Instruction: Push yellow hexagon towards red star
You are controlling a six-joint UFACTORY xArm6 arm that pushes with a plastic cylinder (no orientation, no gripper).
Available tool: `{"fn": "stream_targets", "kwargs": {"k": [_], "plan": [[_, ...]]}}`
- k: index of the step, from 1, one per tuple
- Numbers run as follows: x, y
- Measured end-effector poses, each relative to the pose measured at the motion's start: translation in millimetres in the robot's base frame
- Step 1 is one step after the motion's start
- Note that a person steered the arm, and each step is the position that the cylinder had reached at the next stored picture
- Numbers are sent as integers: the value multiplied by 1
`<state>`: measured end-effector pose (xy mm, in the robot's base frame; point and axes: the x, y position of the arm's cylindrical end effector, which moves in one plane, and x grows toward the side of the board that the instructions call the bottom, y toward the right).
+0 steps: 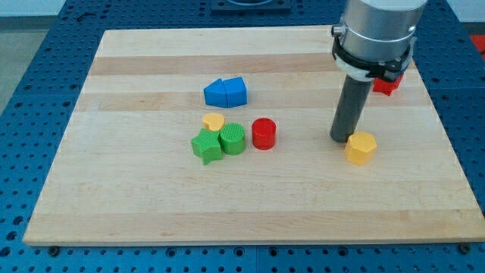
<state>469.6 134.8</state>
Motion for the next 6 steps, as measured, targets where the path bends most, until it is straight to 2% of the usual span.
{"fn": "stream_targets", "kwargs": {"k": [2,3,4,5,6], "plan": [[109,-63],[117,-82],[120,-78],[80,-35],[74,-23]]}}
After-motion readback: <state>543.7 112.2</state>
